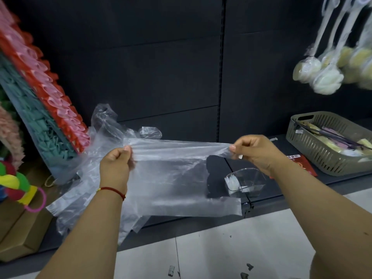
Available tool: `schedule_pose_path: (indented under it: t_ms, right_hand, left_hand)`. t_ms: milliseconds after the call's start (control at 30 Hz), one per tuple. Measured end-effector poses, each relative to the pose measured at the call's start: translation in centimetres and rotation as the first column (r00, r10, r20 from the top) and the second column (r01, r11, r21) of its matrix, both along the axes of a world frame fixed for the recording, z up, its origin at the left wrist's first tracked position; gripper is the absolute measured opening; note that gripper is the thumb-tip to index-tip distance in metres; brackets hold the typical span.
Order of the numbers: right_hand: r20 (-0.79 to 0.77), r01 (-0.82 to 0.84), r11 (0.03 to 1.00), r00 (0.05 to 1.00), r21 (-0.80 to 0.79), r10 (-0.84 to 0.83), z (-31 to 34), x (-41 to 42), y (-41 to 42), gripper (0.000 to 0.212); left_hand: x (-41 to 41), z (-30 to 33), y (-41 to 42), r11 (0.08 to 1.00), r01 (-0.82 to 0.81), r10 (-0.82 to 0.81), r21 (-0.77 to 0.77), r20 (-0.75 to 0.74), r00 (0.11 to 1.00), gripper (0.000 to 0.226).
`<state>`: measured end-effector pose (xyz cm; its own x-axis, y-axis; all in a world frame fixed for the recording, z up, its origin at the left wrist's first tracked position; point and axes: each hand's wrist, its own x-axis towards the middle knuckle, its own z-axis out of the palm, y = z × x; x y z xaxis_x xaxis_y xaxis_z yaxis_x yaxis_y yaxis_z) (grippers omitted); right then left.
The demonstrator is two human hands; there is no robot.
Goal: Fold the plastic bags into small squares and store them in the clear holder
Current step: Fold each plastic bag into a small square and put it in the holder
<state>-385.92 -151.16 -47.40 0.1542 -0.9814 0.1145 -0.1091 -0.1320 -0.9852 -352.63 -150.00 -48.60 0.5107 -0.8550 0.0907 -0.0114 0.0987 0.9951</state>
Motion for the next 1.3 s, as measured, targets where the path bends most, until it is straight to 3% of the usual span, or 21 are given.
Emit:
schedule_pose_path:
  t_ms: [100,267,333,400,467,533,633,700,767,833,900,1000,1067,1100,1200,1300]
  right_hand:
    - [0.058,0.106,0.992,0.993,-0.066,-0.103,0.4,0.0,-0.1,0.006]
    - [0.124,0.240,0.959,0.967,-0.148,-0.222,1.0,-0.4,-0.4,0.015]
    - [0.193,0.294,0.943,0.945,-0.154,-0.263,1.4,-0.3,-0.5,0.017]
    - [0.429,0.289,0.953,0.875,-0.089,-0.225,1.9,-0.3,-0.5,0.017]
    - [0.621,0.140,0.990,0.779,-0.035,-0.088,2.2,0.0,-0.3,0.044]
    - [0.537,-0.047,0.999,0.843,0.013,0.033,1.6,1.2,-0.1,0.083]
    - [0.194,-0.234,0.965,0.959,0.117,0.209,-0.5,3.6,0.3,0.109]
    - [0.075,-0.239,0.954,0.971,0.182,0.229,-1.0,4.5,0.5,0.104]
    - [0.015,-0.205,0.963,0.979,0.178,0.205,-0.7,4.8,0.7,0.075]
    - [0.023,-0.172,0.975,0.985,0.138,0.171,-0.3,4.9,0.8,0.034]
    - [0.111,-0.144,0.980,0.985,0.141,0.129,-0.1,4.8,0.9,0.017]
    - [0.145,-0.086,0.985,0.987,0.149,0.064,0.2,4.8,0.9,0.012]
    - [0.141,-0.030,0.989,0.990,0.145,0.009,0.4,4.5,0.9,0.015]
    - [0.148,0.000,0.990,0.989,0.141,-0.021,0.6,4.4,0.9,0.016]
    - [0.198,0.096,0.985,0.972,0.145,-0.124,0.8,3.7,0.7,0.018]
    - [0.210,0.194,0.969,0.952,0.150,-0.223,1.1,3.0,0.6,0.016]
  left_hand:
    - [-0.2,0.2,0.3,0.997,-0.032,0.040,-0.065,0.126,0.991,0.028]
    - [-0.4,0.9,1.0,0.985,-0.077,0.133,-0.157,0.389,0.911,0.031]
    - [-0.8,1.4,1.2,0.980,-0.079,0.147,-0.182,0.396,0.906,0.031]
    - [-1.4,2.0,1.2,0.978,-0.071,0.132,-0.197,0.318,0.939,0.030]
    - [-2.0,2.5,1.2,0.977,-0.049,0.084,-0.207,0.164,0.983,0.032]
    - [-2.6,2.8,1.2,0.983,-0.026,0.036,-0.183,0.049,0.998,0.034]
    - [-3.6,2.7,1.3,0.992,0.032,-0.035,-0.120,-0.021,0.999,0.035]
    - [-4.2,2.5,1.5,0.989,0.082,-0.089,-0.122,-0.054,0.995,0.037]
    - [-4.5,2.5,1.5,0.987,0.106,-0.116,-0.119,-0.077,0.990,0.037]
    - [-4.7,2.4,1.3,0.988,0.096,-0.105,-0.120,-0.068,0.992,0.035]
    - [-4.6,2.3,1.2,0.992,0.050,-0.055,-0.117,-0.036,0.998,0.033]
    - [-4.6,2.0,1.0,0.997,-0.019,0.016,-0.073,-0.032,0.999,0.031]
    - [-4.6,2.0,0.8,1.000,0.020,-0.020,-0.001,-0.070,0.997,0.024]
    - [-4.6,2.1,0.8,0.996,0.083,-0.079,0.037,-0.090,0.993,0.022]
    - [-4.3,2.1,1.0,0.941,0.330,-0.318,0.071,-0.138,0.938,0.043]
    - [-4.5,2.1,1.7,0.885,0.463,-0.453,0.054,-0.133,0.882,0.025]
